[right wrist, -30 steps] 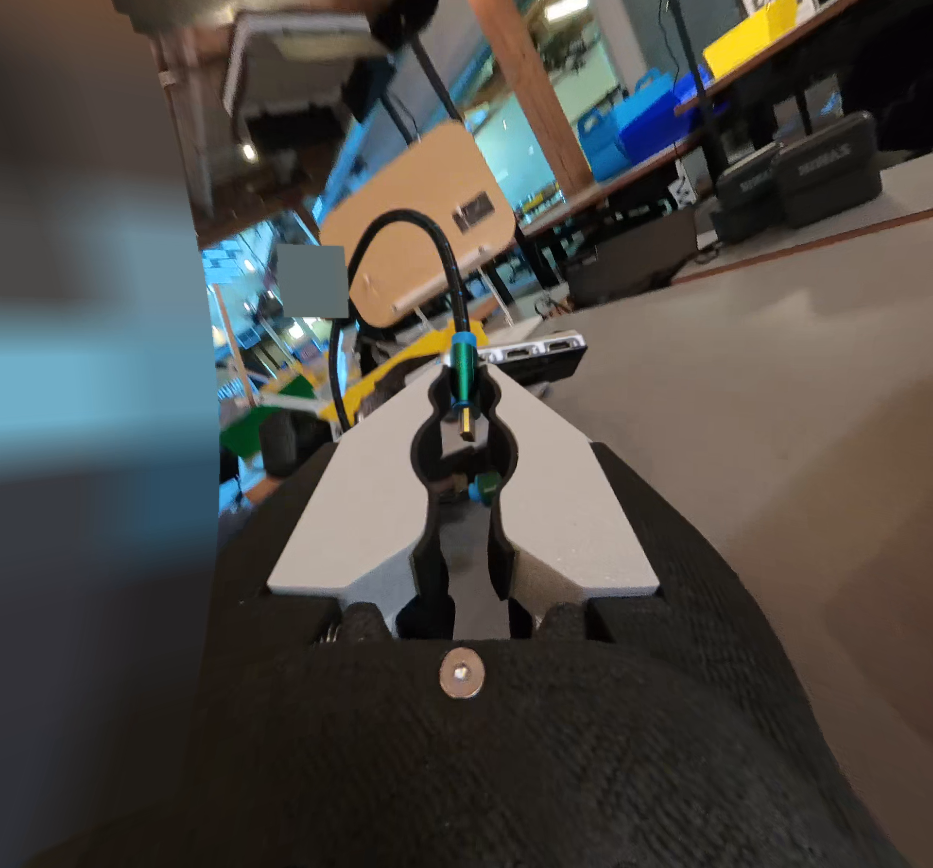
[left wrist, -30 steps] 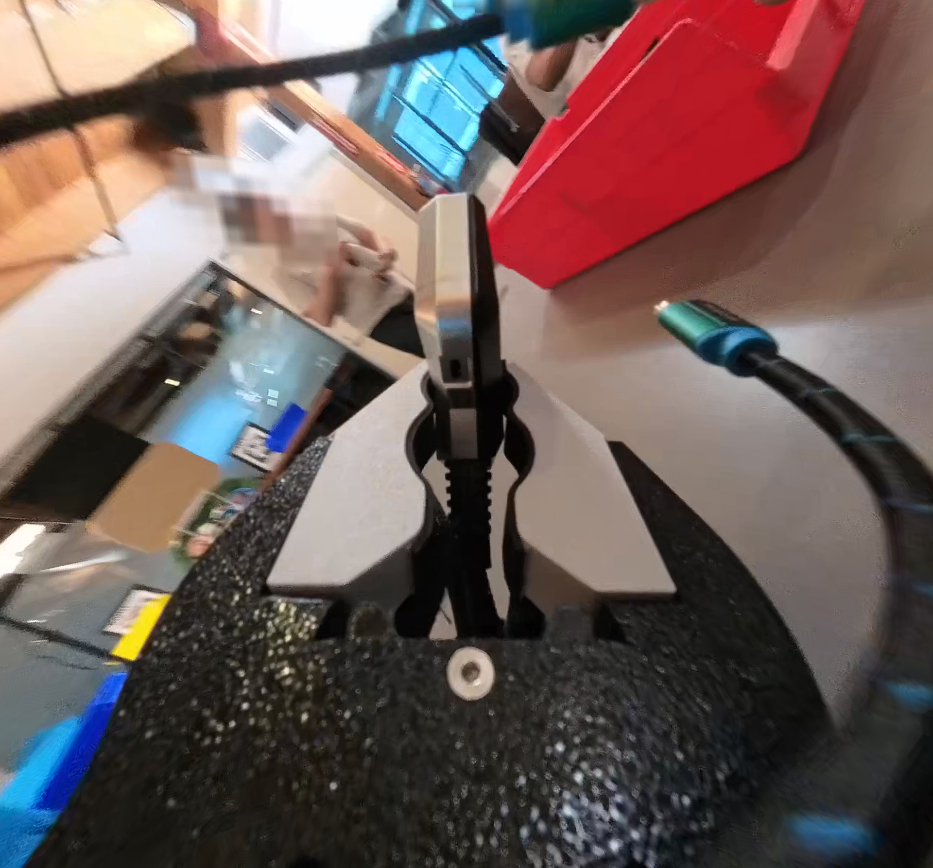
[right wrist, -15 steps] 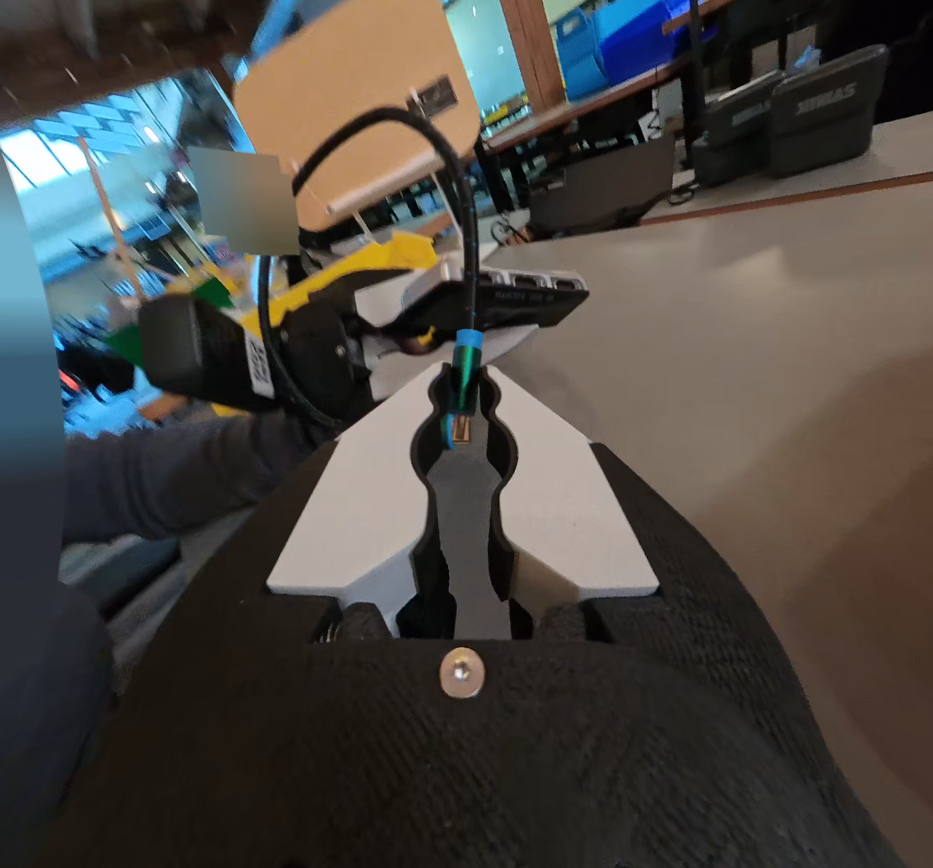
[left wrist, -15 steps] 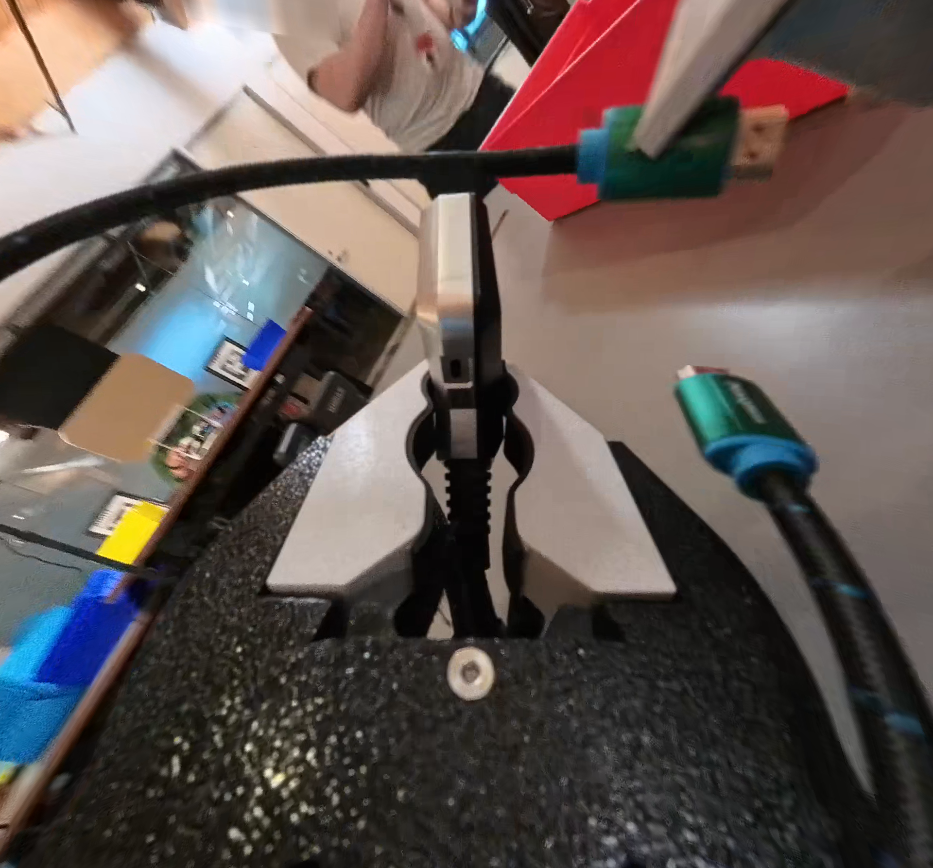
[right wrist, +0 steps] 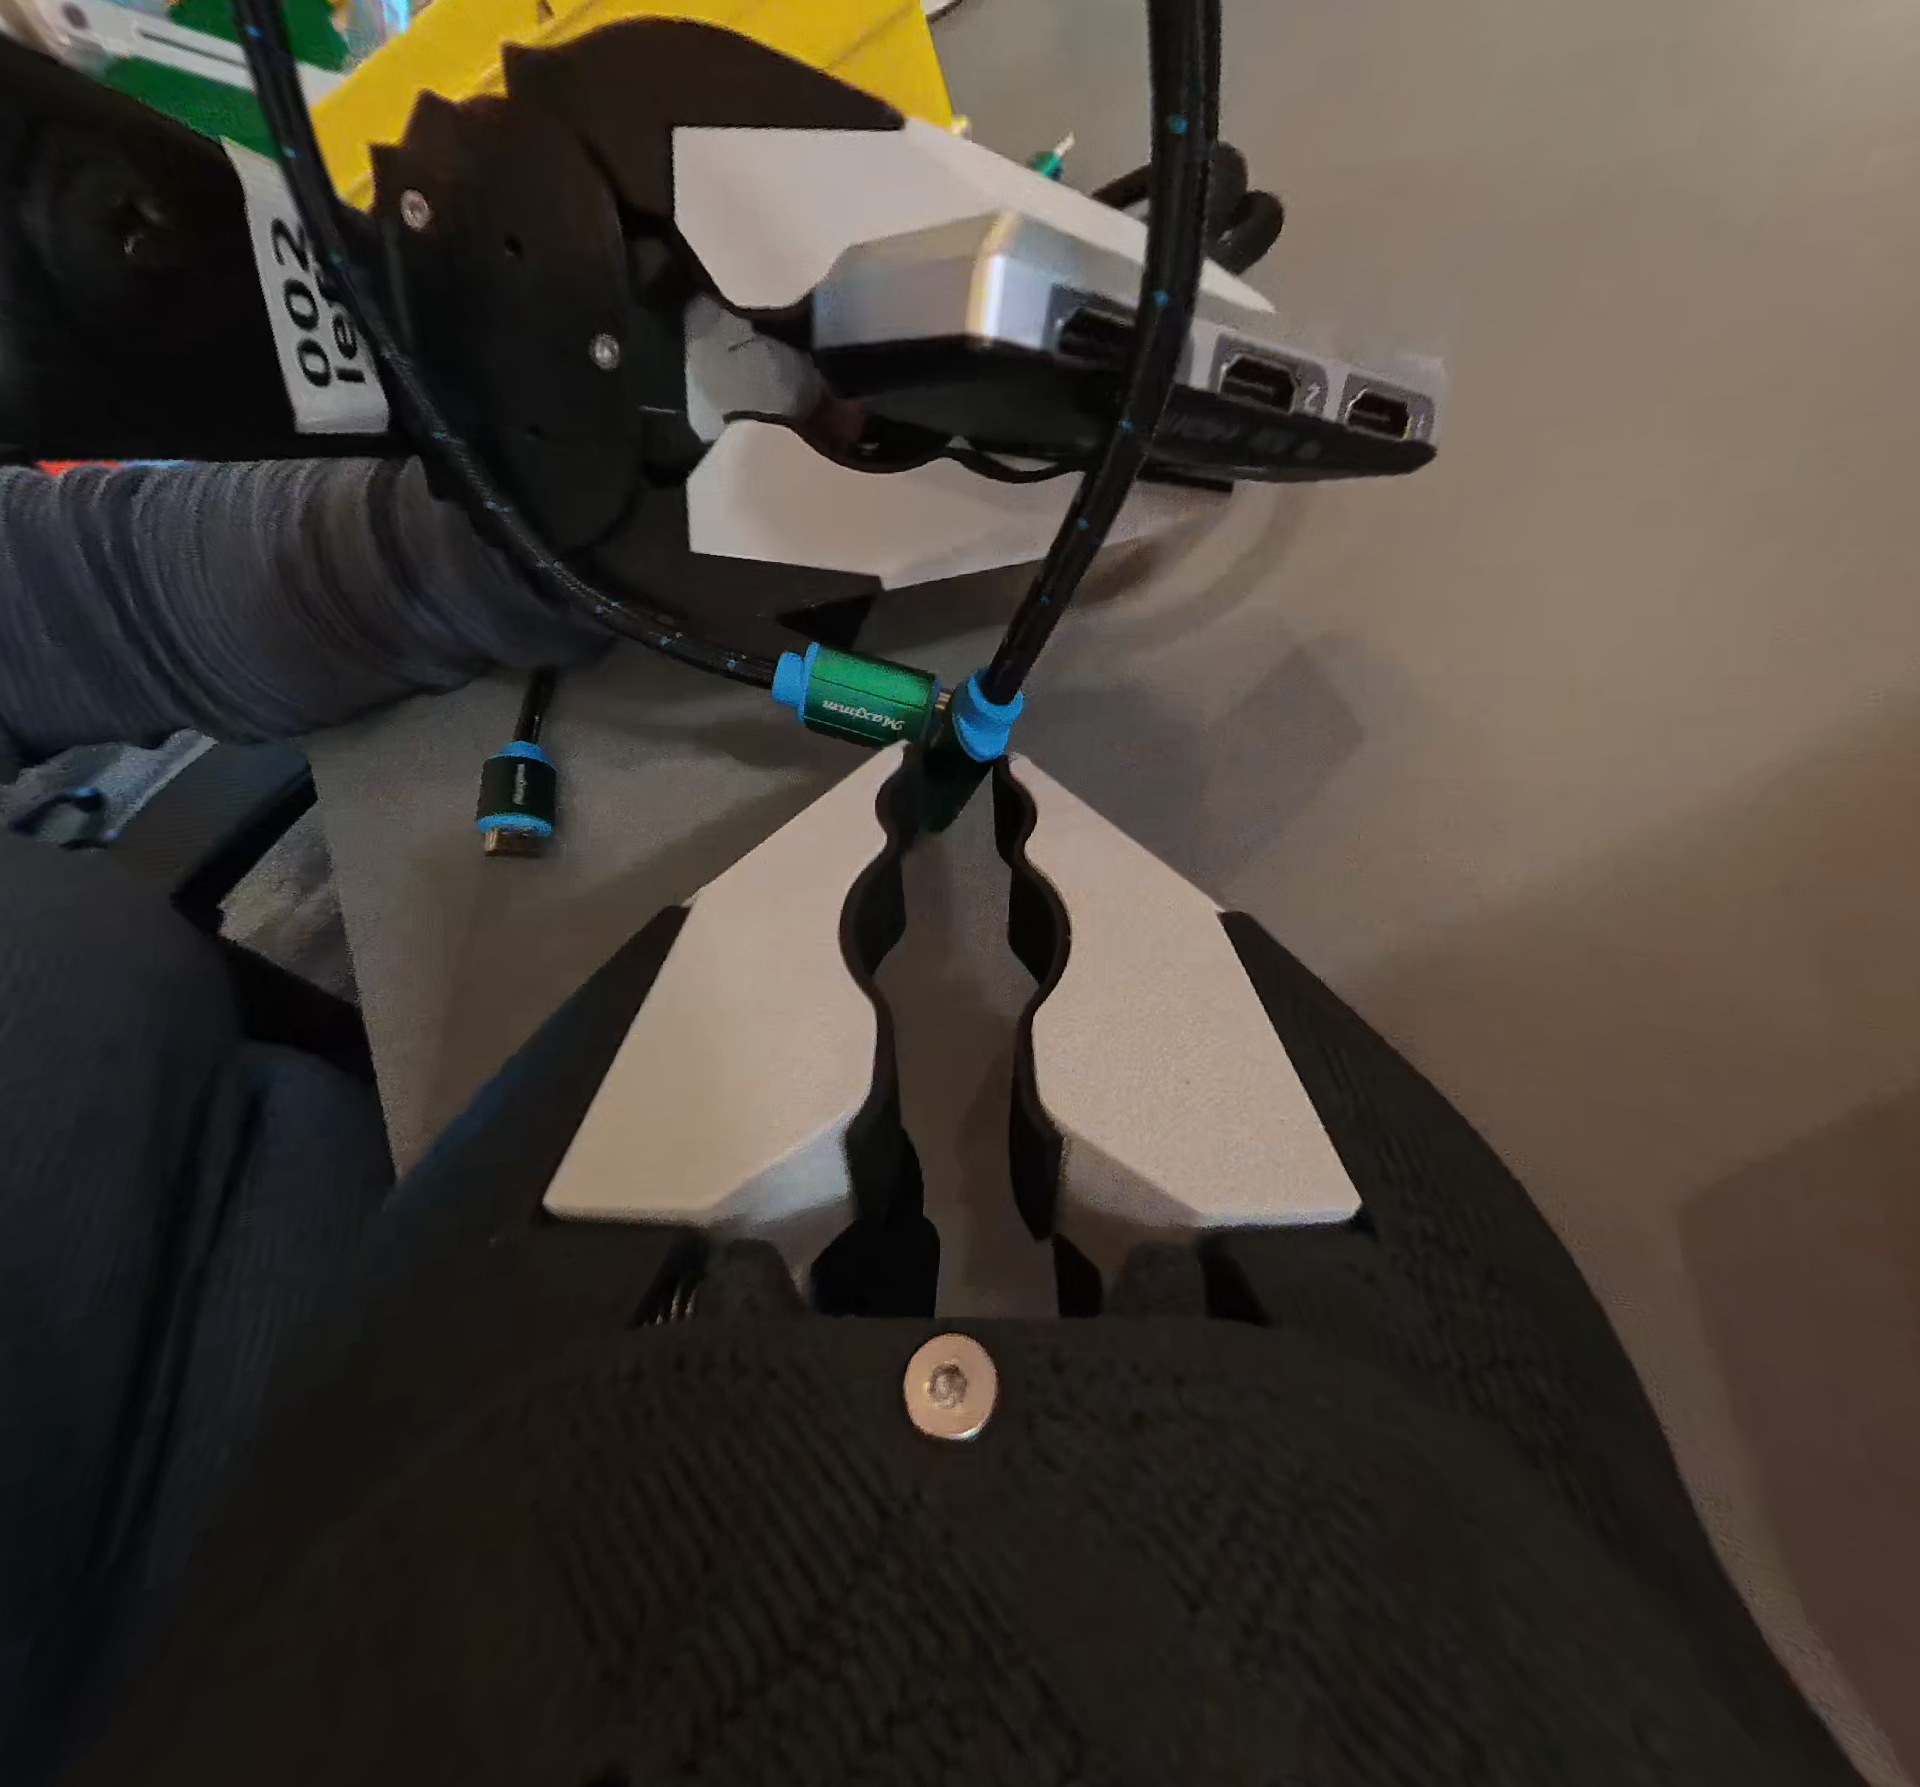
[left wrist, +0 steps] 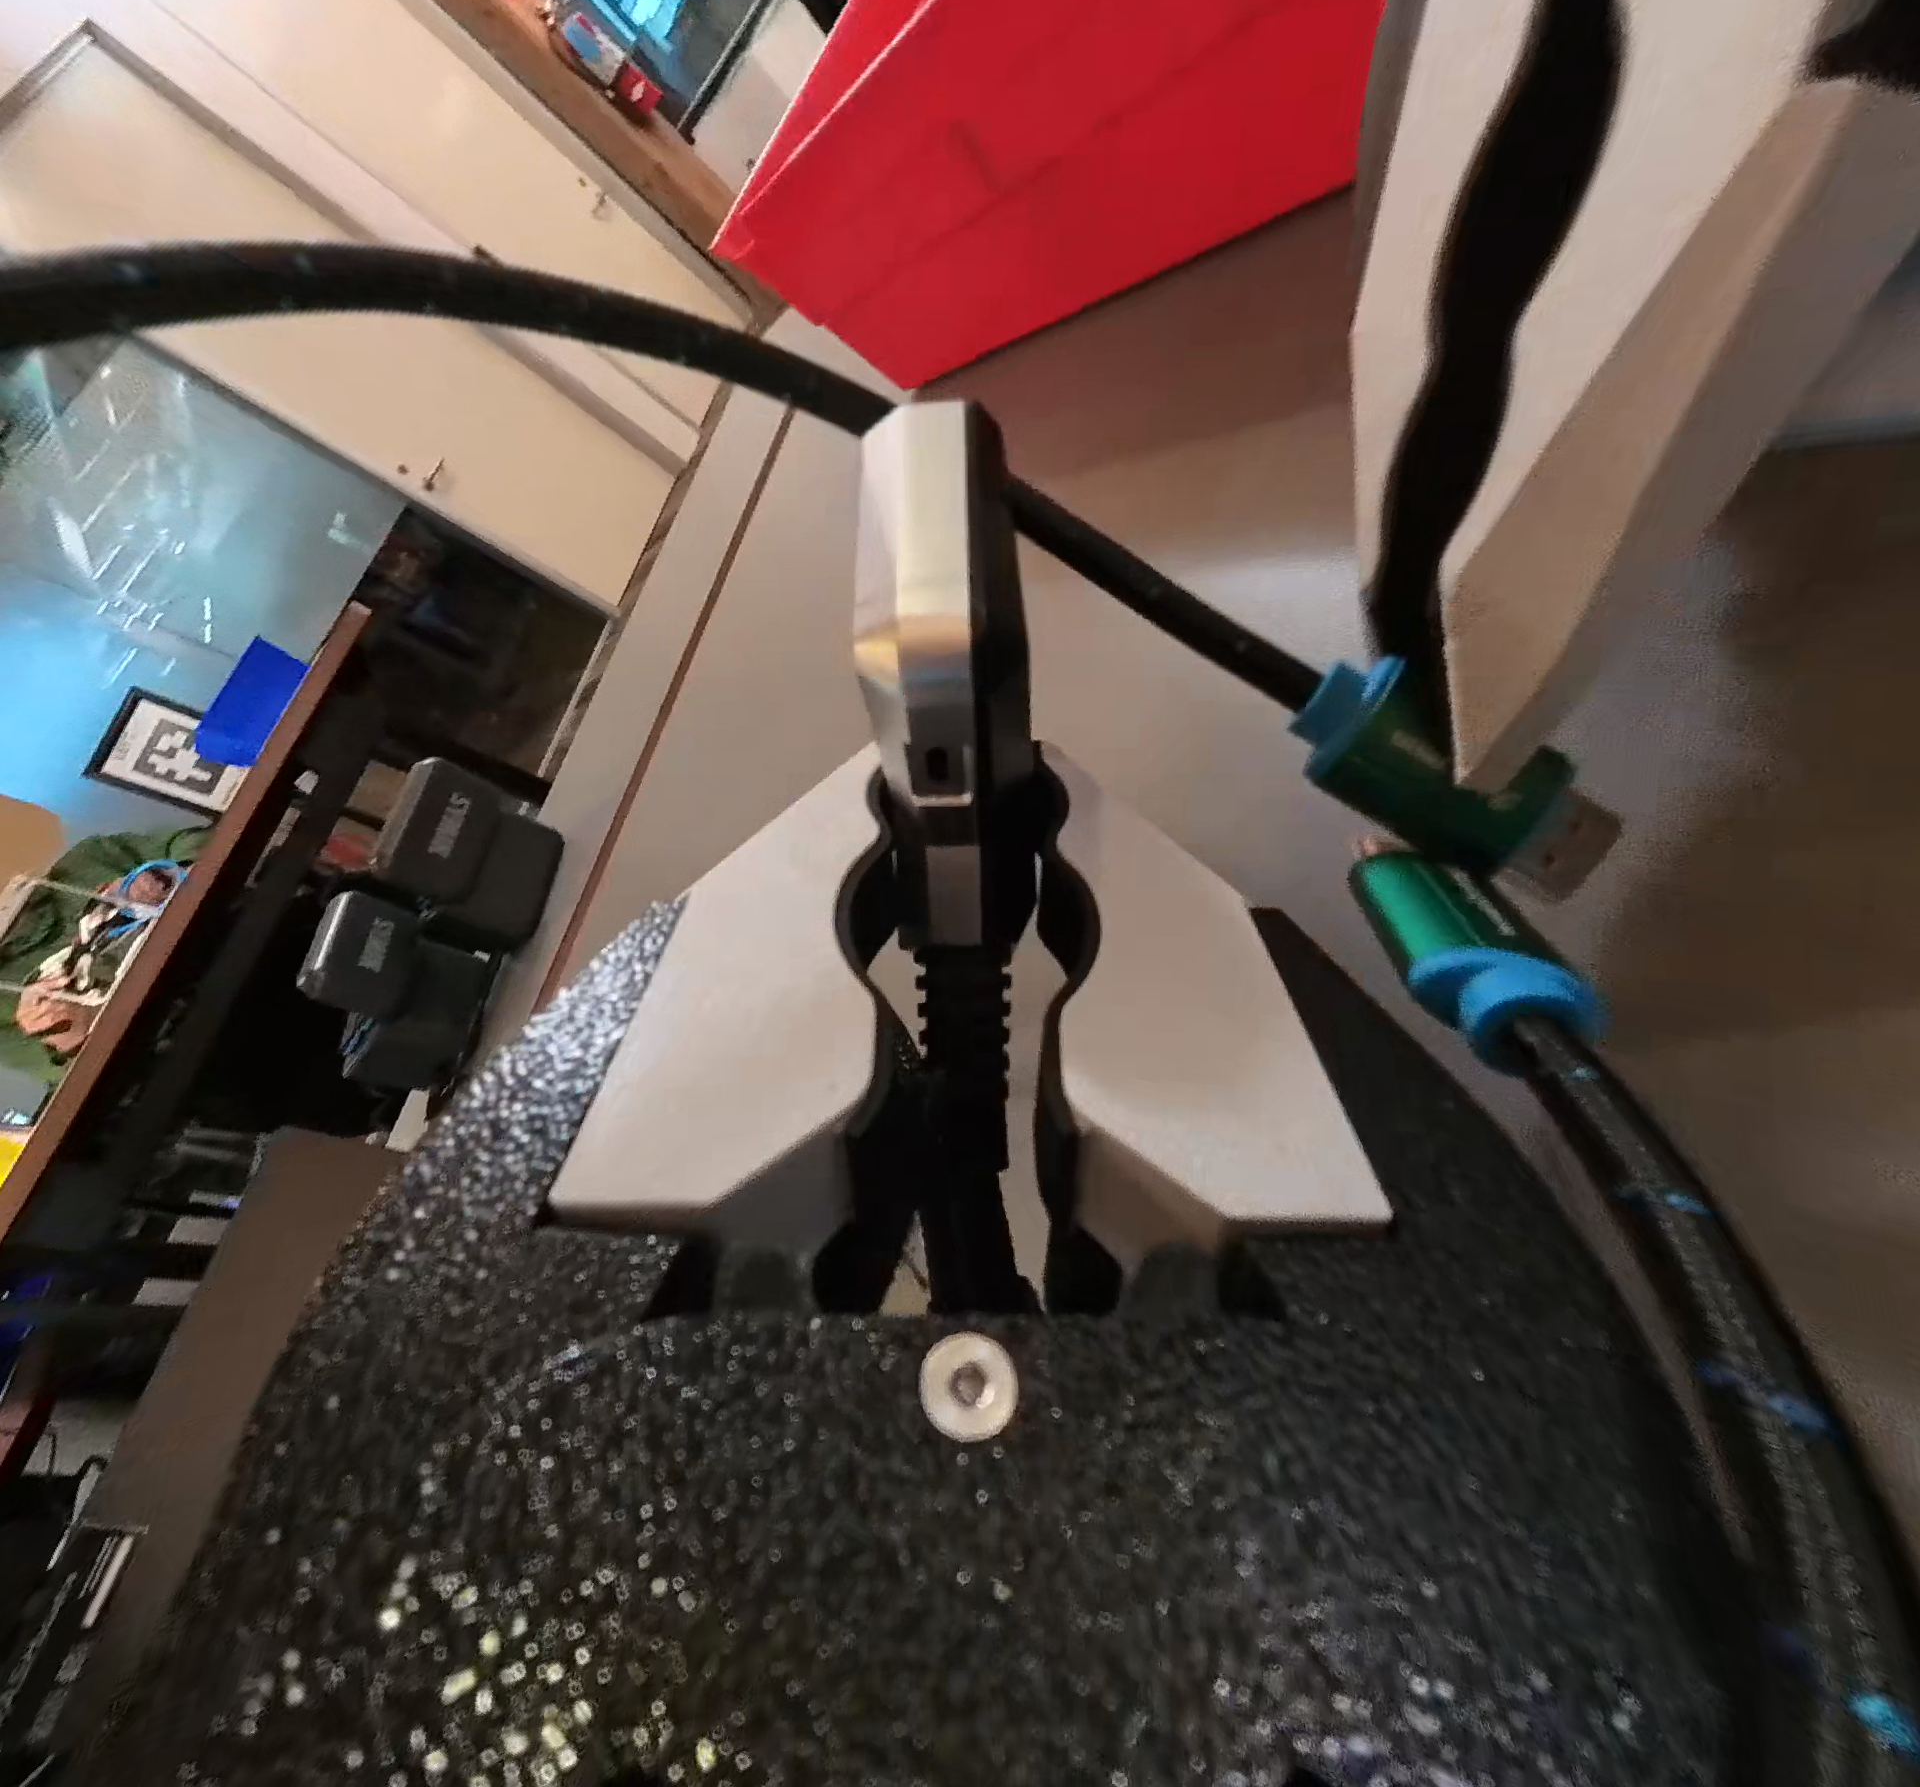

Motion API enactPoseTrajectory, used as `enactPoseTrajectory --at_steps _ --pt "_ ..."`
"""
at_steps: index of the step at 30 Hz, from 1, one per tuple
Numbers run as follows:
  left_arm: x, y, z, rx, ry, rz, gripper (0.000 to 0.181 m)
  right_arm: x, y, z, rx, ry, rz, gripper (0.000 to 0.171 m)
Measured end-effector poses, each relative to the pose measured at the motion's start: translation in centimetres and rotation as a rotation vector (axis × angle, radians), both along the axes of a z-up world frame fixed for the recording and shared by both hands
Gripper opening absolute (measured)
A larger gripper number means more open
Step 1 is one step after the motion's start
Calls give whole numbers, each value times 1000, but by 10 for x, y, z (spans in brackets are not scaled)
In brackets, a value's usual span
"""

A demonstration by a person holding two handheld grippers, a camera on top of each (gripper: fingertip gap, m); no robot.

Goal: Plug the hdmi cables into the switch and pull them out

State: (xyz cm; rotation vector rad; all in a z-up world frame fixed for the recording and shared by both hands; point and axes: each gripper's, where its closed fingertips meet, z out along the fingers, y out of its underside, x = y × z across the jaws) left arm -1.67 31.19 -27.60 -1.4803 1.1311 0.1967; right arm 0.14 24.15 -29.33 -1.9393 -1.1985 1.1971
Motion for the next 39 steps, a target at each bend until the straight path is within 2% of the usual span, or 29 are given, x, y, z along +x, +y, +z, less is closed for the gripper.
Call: enactPoseTrajectory --at_steps 5,15,27,31,37,39 --pt "9 -8 -2 -11 4 -75 20 -5 -4 -7 -79 8 18 12" --pt "16 -14 -4 -41 -11 -129 20 -17 -5 -13 -124 -19 24 14" --pt "19 -23 23 -48 -213 -213 19 -20 -6 23 -189 250 43 12" --pt "27 -30 24 -39 -211 -260 20 -25 -11 24 -213 262 66 12" --pt "28 -29 23 -14 -186 -241 20 -29 -22 18 -272 218 116 14" --pt "26 -27 24 -2 -185 -231 19 -26 -19 16 -277 205 99 4"
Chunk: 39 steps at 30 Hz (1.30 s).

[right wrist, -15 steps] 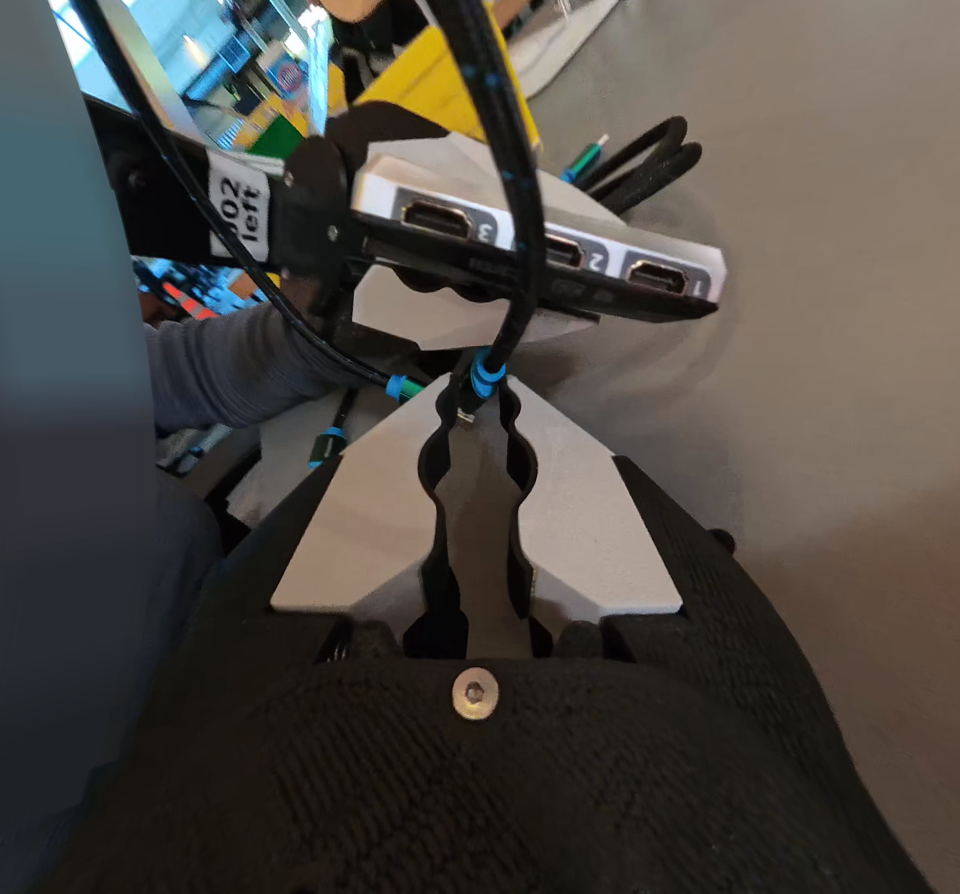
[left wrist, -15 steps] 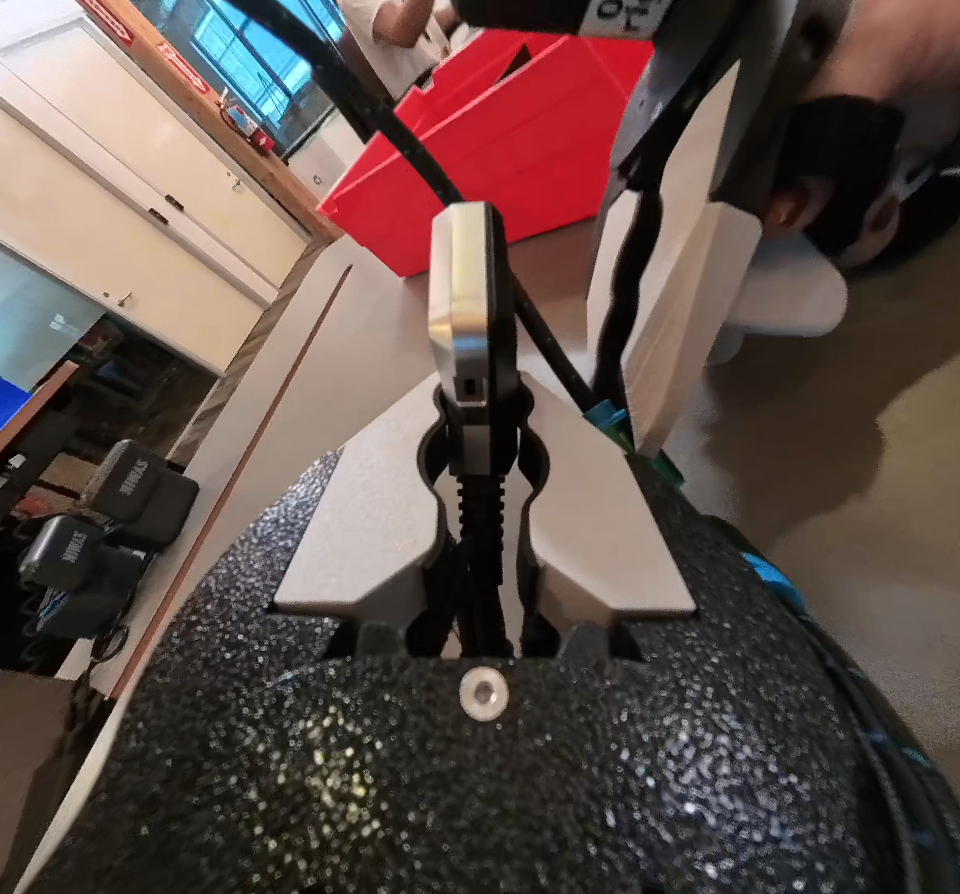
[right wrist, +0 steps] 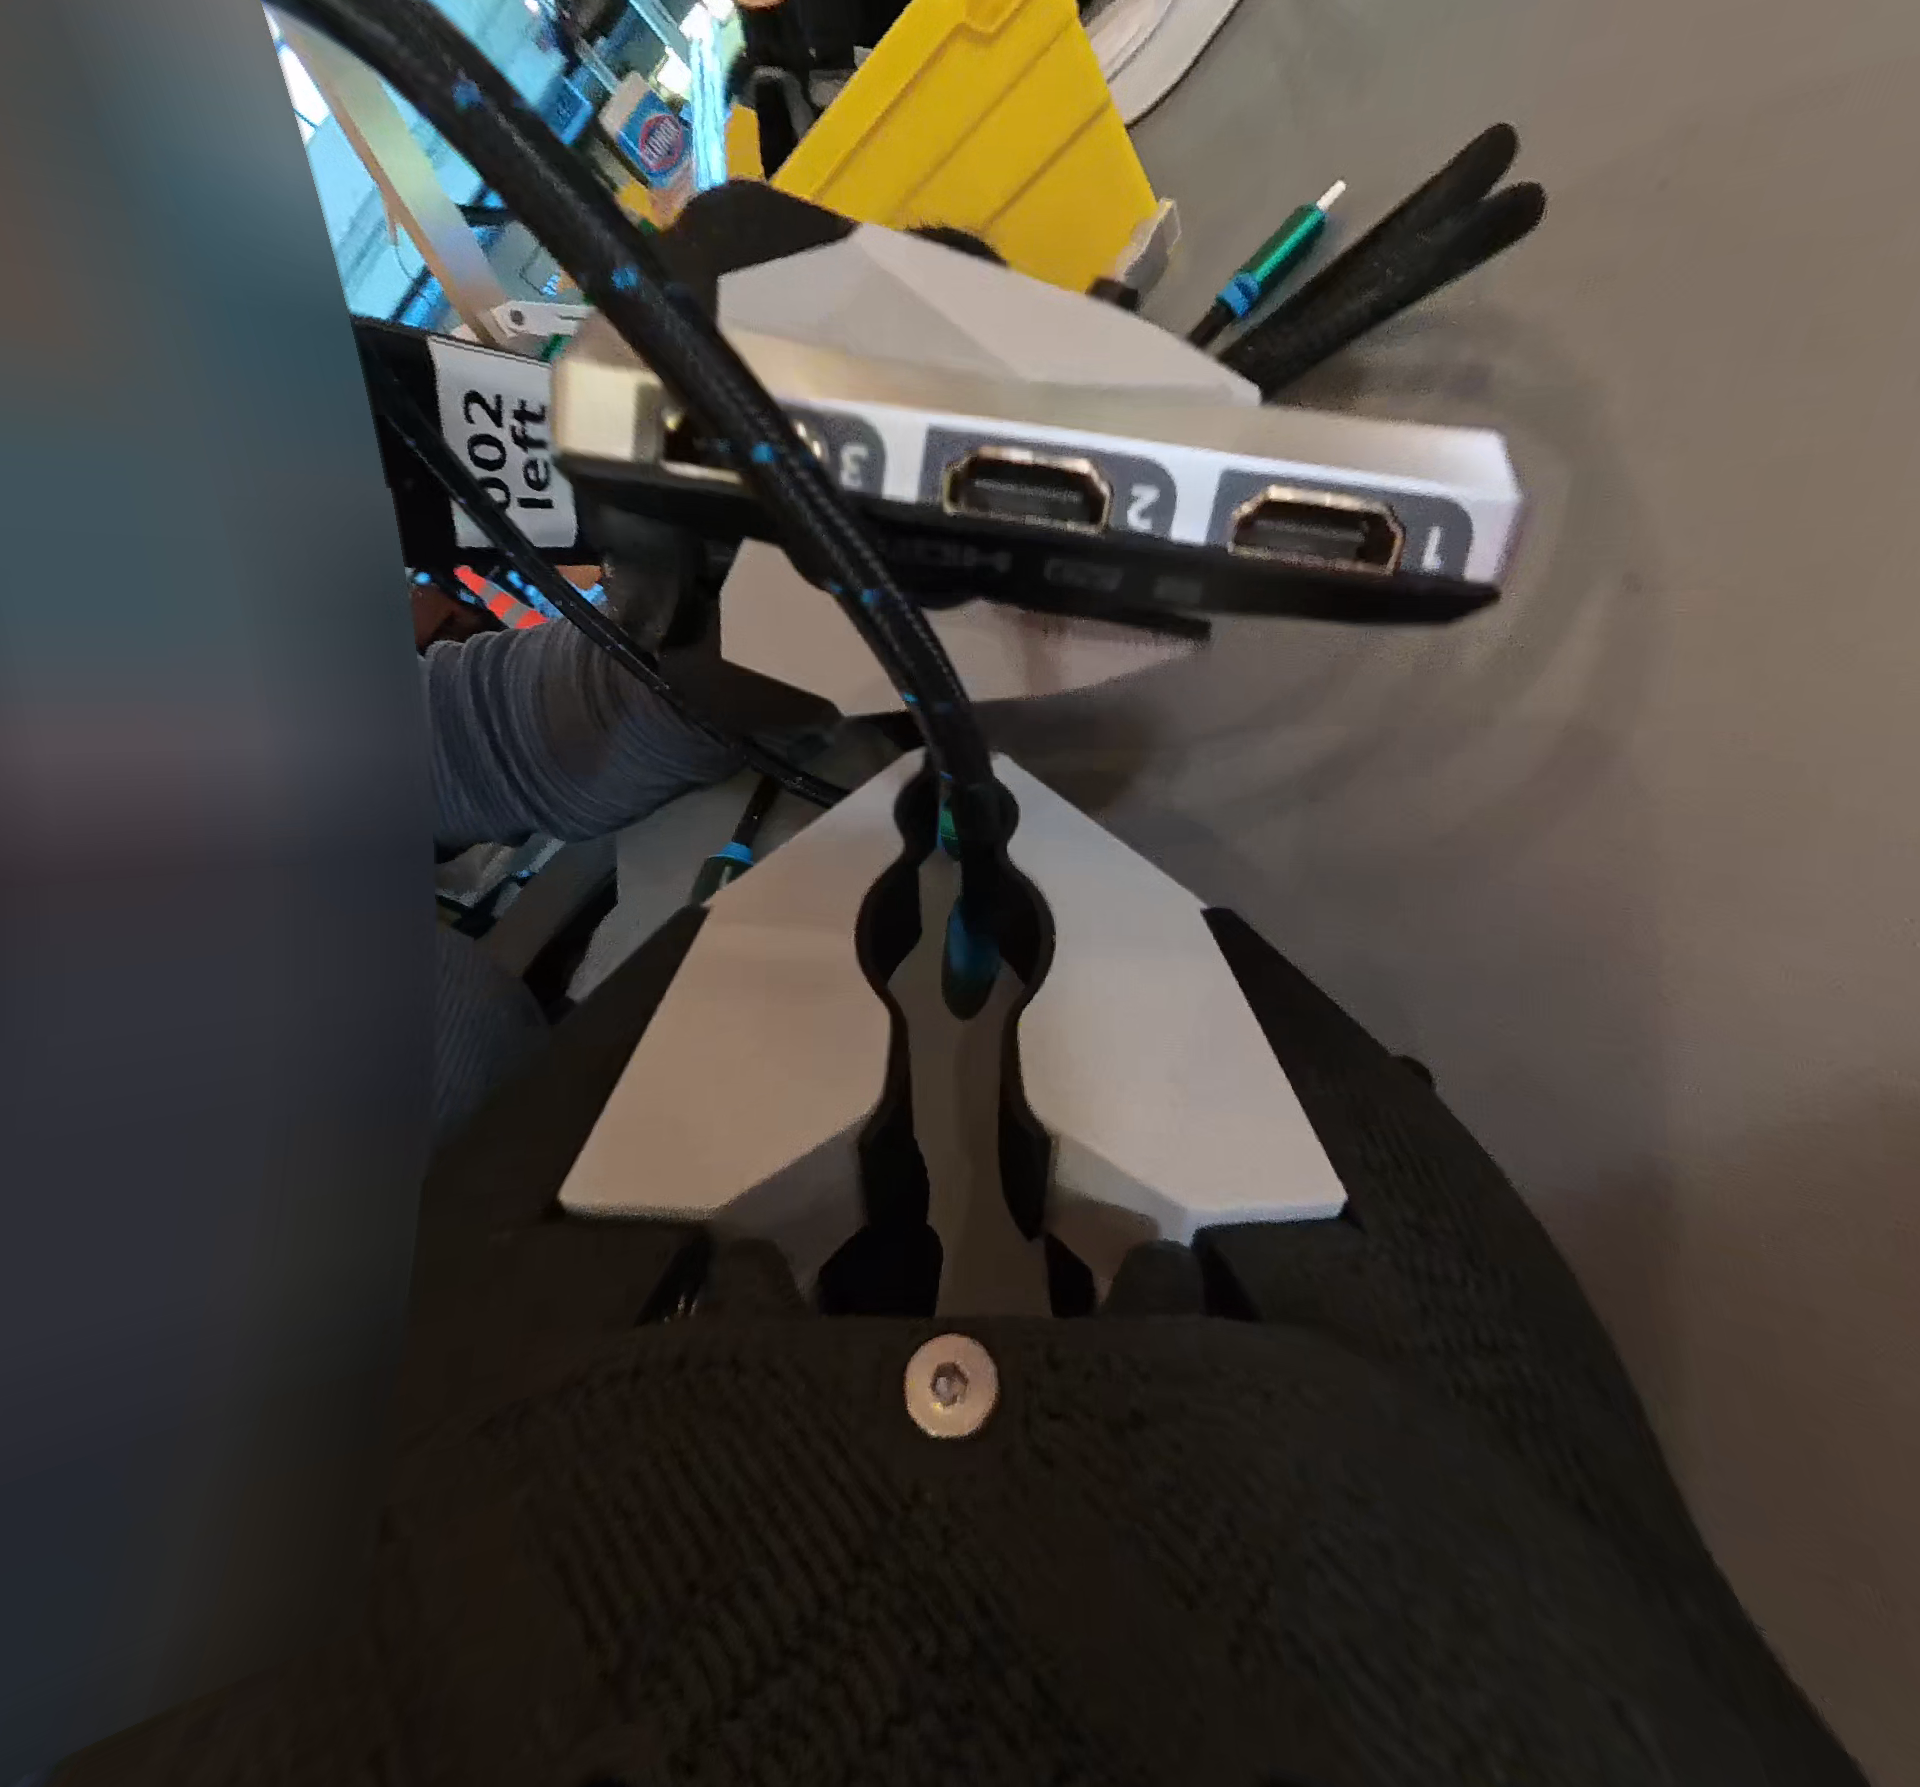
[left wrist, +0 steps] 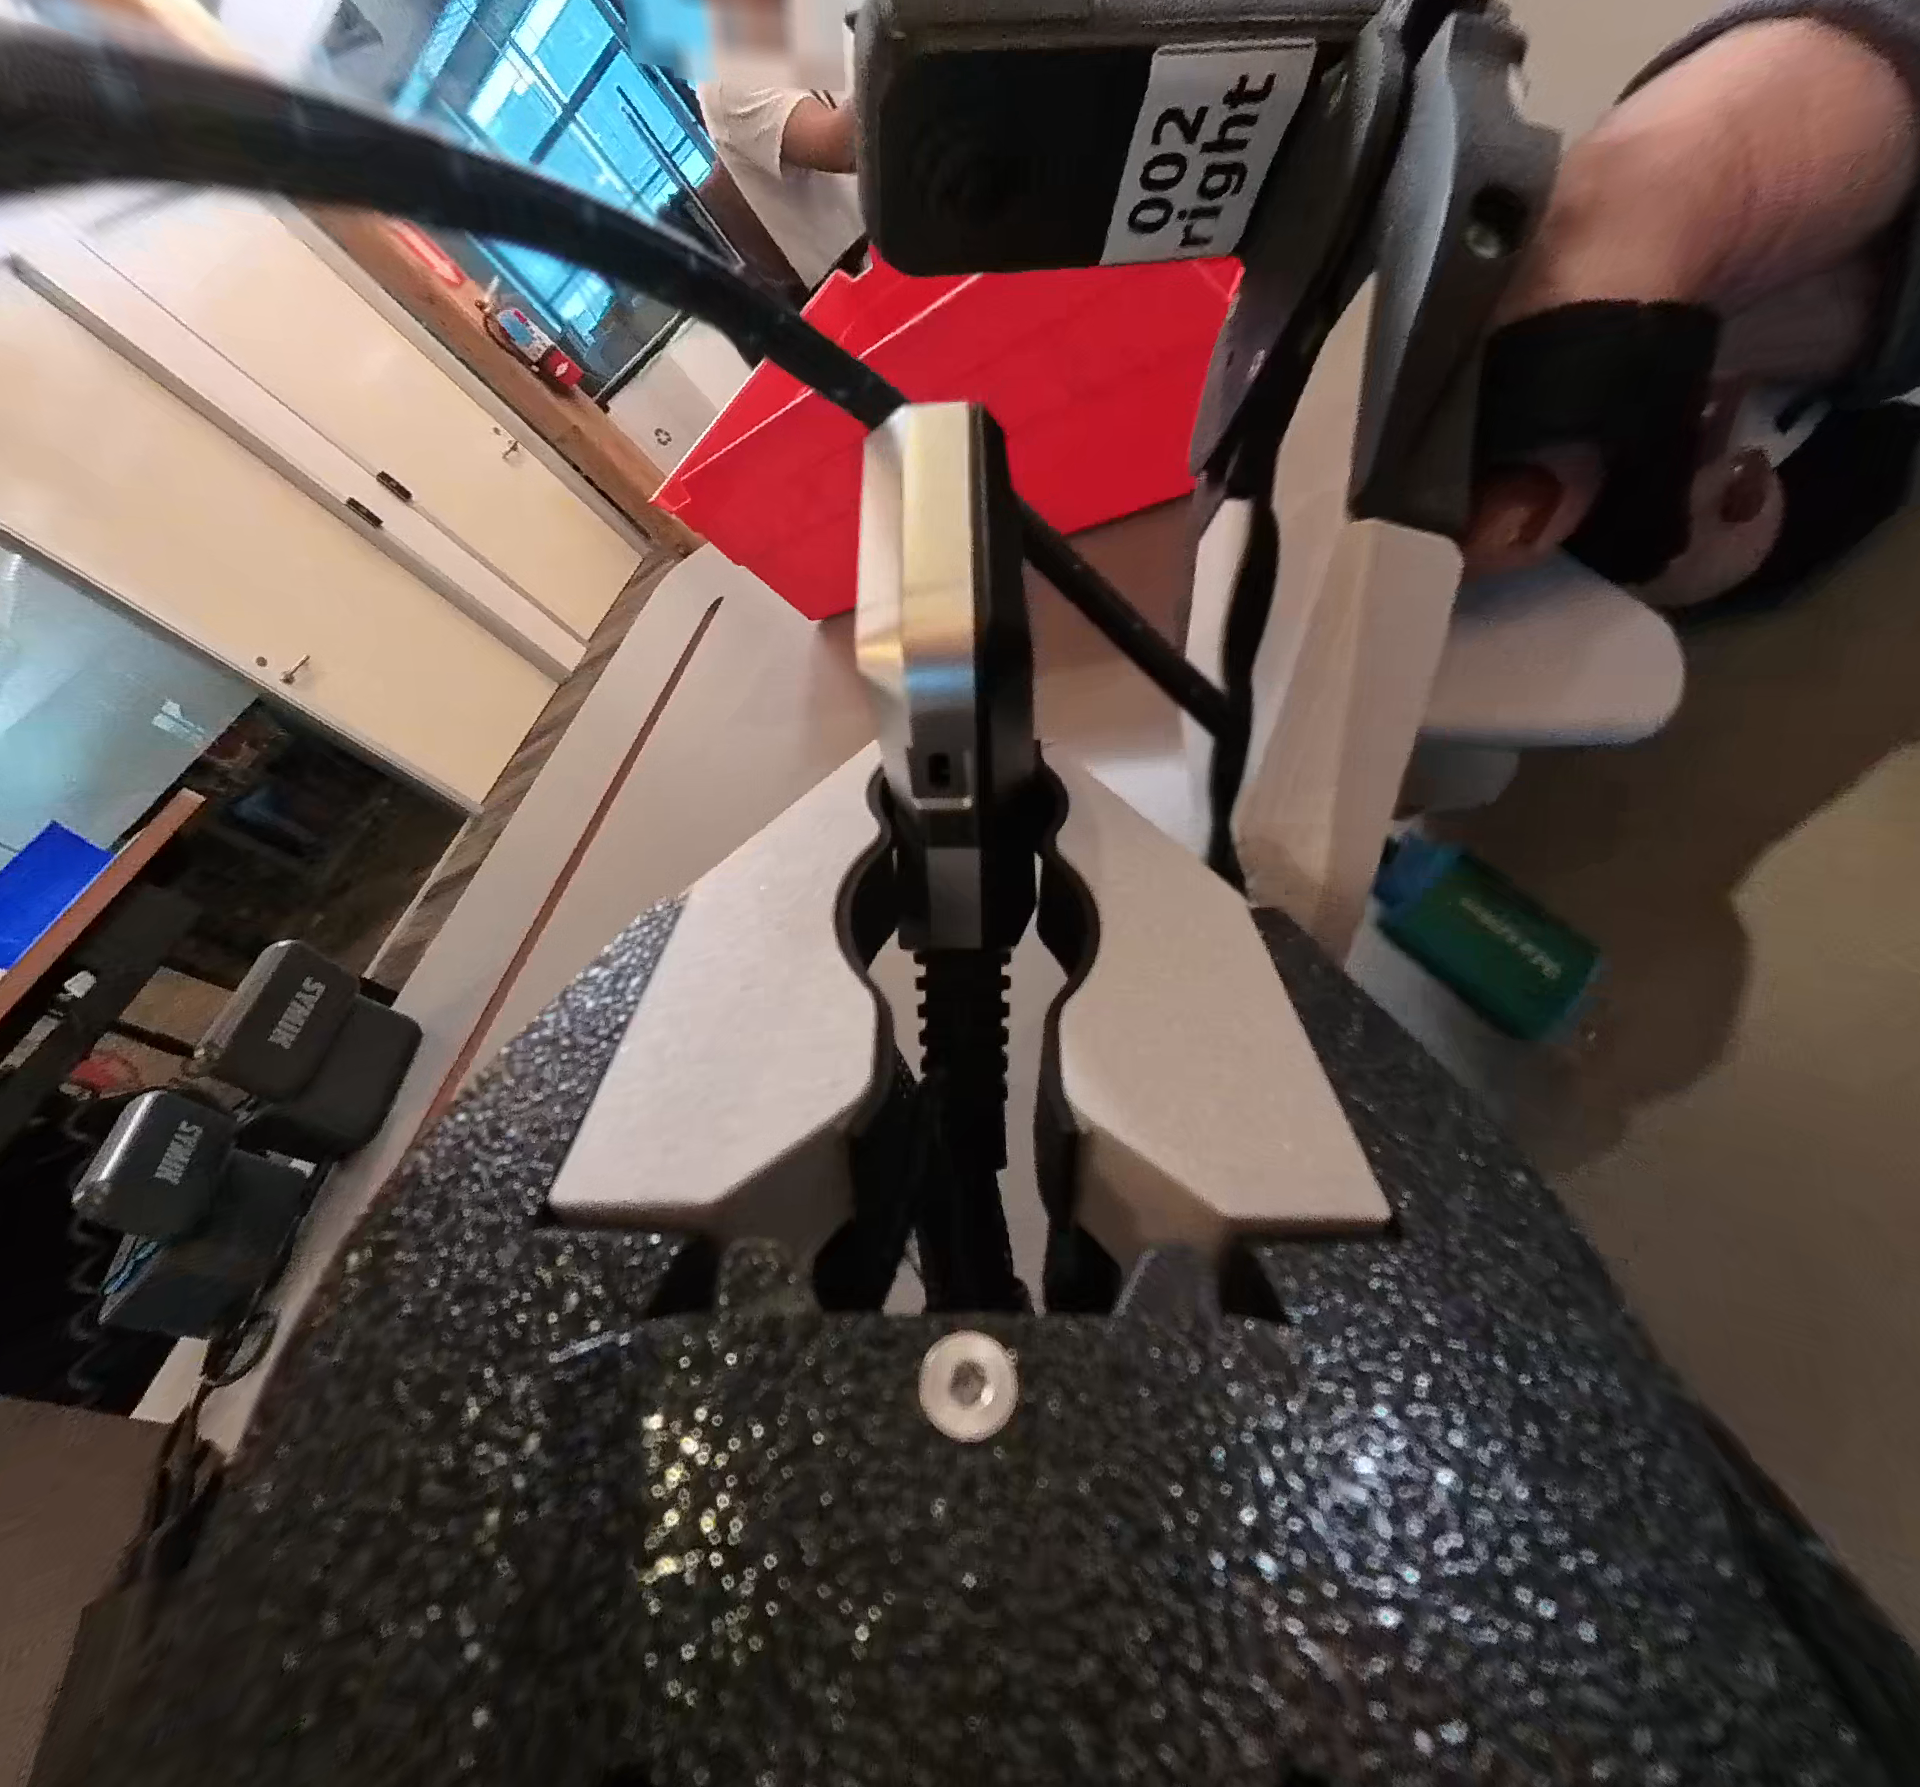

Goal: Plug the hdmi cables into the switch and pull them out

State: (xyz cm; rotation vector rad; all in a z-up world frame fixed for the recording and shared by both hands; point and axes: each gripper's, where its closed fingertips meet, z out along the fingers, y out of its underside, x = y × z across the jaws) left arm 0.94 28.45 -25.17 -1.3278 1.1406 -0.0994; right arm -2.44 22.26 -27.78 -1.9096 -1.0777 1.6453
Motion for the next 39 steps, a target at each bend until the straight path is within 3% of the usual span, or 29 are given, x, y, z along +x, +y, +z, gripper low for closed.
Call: enactPoseTrajectory --at_steps 5,11,13,19,26,32,36,39 --pt "-10 8 4 55 21 76 20 12 5 0 106 -45 -29 0" --pt "-27 19 16 98 -10 188 20 45 34 63 269 145 -247 0" --pt "-29 22 13 68 -17 200 19 51 41 69 307 127 -296 0" --pt "-30 25 6 46 18 212 20 51 44 28 330 -131 -264 0" --pt "-47 39 -6 13 89 334 20 59 54 -2 429 -343 -266 0" --pt "-76 54 -51 -58 467 459 21 76 61 -12 502 -489 -292 0" --pt "-75 52 -56 -152 509 431 25 88 61 -11 543 -523 -307 0" --pt "-78 45 -47 -352 352 427 64 97 61 -6 598 -521 -320 0"
